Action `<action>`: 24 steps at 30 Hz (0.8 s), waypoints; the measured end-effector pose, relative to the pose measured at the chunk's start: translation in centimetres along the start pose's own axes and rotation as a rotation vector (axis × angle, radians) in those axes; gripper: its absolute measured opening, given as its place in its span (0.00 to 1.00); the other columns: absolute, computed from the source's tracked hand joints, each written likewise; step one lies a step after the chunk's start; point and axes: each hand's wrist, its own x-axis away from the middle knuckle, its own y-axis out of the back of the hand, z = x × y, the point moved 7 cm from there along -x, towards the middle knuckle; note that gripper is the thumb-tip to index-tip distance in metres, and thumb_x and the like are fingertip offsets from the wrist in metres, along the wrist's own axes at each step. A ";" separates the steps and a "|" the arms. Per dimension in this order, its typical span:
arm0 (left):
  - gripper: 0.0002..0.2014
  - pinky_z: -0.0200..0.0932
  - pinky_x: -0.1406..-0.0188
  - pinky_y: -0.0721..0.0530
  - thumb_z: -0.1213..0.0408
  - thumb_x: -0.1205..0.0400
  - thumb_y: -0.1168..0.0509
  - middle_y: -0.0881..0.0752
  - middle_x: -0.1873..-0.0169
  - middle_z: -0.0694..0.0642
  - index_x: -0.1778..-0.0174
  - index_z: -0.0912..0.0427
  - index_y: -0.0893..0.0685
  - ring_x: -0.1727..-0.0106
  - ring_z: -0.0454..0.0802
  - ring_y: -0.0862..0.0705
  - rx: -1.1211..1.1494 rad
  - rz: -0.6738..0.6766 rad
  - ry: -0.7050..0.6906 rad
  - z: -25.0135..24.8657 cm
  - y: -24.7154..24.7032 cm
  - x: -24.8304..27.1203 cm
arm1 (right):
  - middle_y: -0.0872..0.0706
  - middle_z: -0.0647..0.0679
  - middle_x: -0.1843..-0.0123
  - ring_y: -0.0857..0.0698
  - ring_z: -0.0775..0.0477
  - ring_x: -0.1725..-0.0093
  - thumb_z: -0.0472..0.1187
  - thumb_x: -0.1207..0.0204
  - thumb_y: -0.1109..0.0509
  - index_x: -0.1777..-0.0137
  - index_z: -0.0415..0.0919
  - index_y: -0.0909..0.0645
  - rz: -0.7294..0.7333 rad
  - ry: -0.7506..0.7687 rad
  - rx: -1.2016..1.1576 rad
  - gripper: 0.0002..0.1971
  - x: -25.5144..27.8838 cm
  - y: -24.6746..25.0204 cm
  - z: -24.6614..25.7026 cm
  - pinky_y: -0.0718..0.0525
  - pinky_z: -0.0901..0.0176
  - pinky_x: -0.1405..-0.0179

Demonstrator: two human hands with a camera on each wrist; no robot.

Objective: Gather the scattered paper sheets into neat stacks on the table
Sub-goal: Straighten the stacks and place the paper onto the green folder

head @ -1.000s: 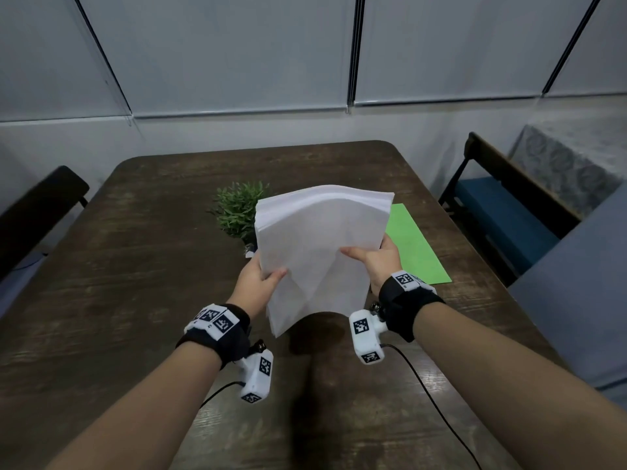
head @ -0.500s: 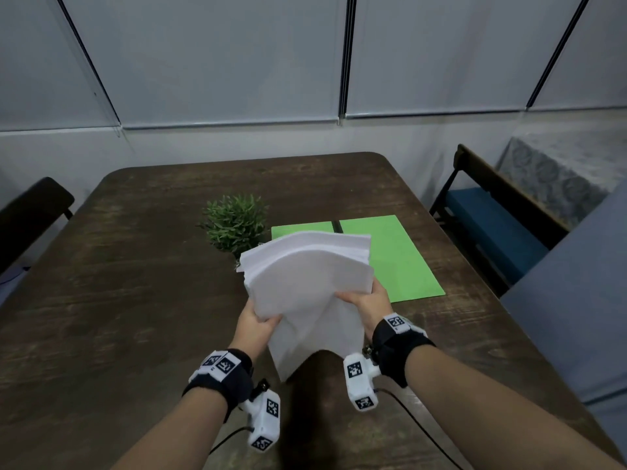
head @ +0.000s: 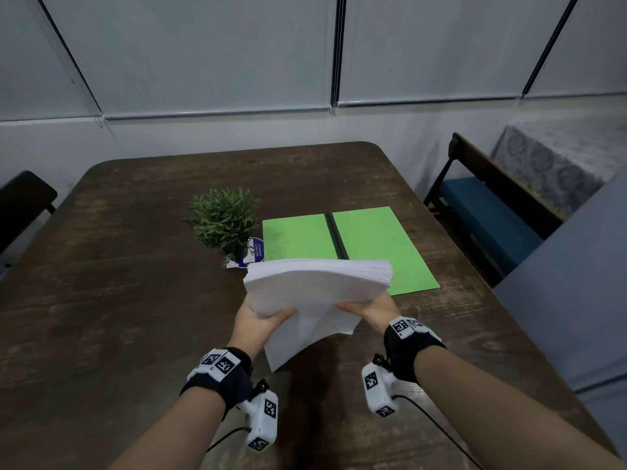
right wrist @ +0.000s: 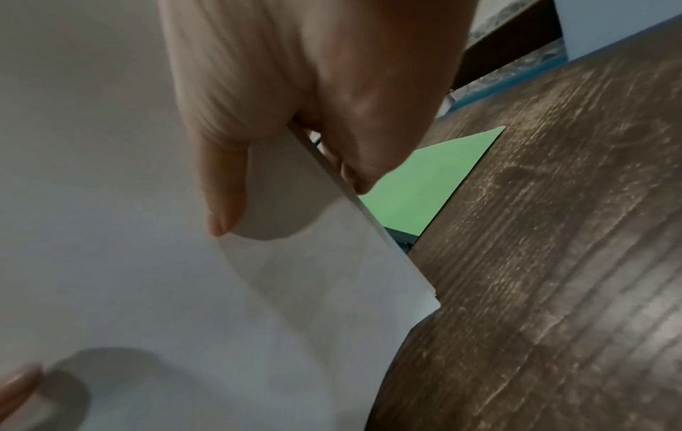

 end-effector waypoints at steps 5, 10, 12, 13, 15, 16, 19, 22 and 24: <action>0.25 0.50 0.44 0.17 0.68 0.30 0.21 0.12 0.47 0.55 0.39 0.59 0.20 0.44 0.54 0.14 -0.073 0.014 0.009 1.2 0.6 -0.6 | 0.12 0.55 0.55 0.14 0.55 0.54 0.36 0.44 0.13 0.57 0.52 0.17 0.008 -0.037 0.024 0.20 -0.3 -0.2 -1.1 0.17 0.60 0.52; 0.20 0.50 0.42 0.17 0.66 0.26 0.24 0.12 0.47 0.54 0.39 0.60 0.18 0.45 0.51 0.14 -0.158 0.012 0.001 0.7 0.7 -0.9 | 0.10 0.54 0.60 0.12 0.54 0.58 0.34 0.44 0.13 0.59 0.46 0.14 -0.076 -0.013 -0.028 0.16 -0.8 -0.1 -0.4 0.14 0.63 0.59; 0.18 0.46 0.44 0.17 0.66 0.26 0.25 0.12 0.48 0.52 0.41 0.59 0.18 0.45 0.49 0.14 -0.195 0.018 -0.047 -0.2 0.8 -1.1 | 0.09 0.55 0.62 0.11 0.50 0.59 0.33 0.42 0.14 0.57 0.43 0.13 -0.093 0.003 -0.016 0.15 -1.4 -0.1 0.3 0.15 0.66 0.64; 0.18 0.44 0.45 0.17 0.66 0.25 0.25 0.13 0.48 0.51 0.41 0.58 0.18 0.46 0.48 0.14 -0.205 0.026 -0.068 -0.7 0.8 -1.1 | 0.09 0.55 0.62 0.11 0.49 0.59 0.34 0.42 0.13 0.55 0.42 0.13 -0.089 0.019 0.006 0.16 -1.6 -0.1 0.9 0.15 0.67 0.65; 0.18 0.42 0.45 0.18 0.66 0.25 0.25 0.14 0.49 0.48 0.40 0.56 0.20 0.46 0.47 0.15 -0.221 0.050 -0.091 -1.7 1.0 -1.2 | 0.11 0.55 0.61 0.11 0.52 0.60 0.35 0.41 0.14 0.52 0.41 0.15 -0.068 0.049 0.070 0.18 -2.0 -0.3 2.4 0.15 0.69 0.66; 0.19 0.42 0.45 0.18 0.66 0.25 0.25 0.14 0.48 0.48 0.40 0.55 0.20 0.45 0.47 0.15 -0.232 0.066 -0.095 -2.1 1.0 -1.2 | 0.11 0.54 0.59 0.12 0.54 0.59 0.36 0.40 0.14 0.50 0.41 0.15 -0.053 0.064 0.097 0.19 -2.2 -0.3 3.1 0.14 0.67 0.64; 0.23 0.43 0.43 0.19 0.65 0.25 0.25 0.15 0.44 0.50 0.35 0.57 0.22 0.43 0.48 0.16 -0.271 0.109 -0.065 -2.5 1.7 -1.5 | 0.10 0.47 0.51 0.11 0.47 0.51 0.39 0.39 0.14 0.47 0.41 0.15 -0.004 0.105 0.209 0.20 -2.9 -0.9 4.5 0.13 0.55 0.48; 0.26 0.38 0.46 0.17 0.62 0.24 0.26 0.15 0.40 0.51 0.31 0.60 0.23 0.42 0.47 0.15 -0.273 0.177 0.041 -1.5 2.5 -1.2 | 0.10 0.44 0.46 0.11 0.44 0.47 0.43 0.39 0.14 0.43 0.37 0.15 0.049 0.076 0.358 0.24 -3.9 -2.1 4.3 0.14 0.50 0.42; 0.24 0.33 0.51 0.17 0.61 0.24 0.26 0.14 0.42 0.51 0.32 0.60 0.20 0.44 0.45 0.14 -0.239 0.214 0.116 -0.2 2.8 -0.4 | 0.10 0.44 0.45 0.12 0.44 0.47 0.45 0.38 0.15 0.41 0.37 0.16 0.098 0.051 0.456 0.26 -4.2 -3.0 3.7 0.15 0.53 0.43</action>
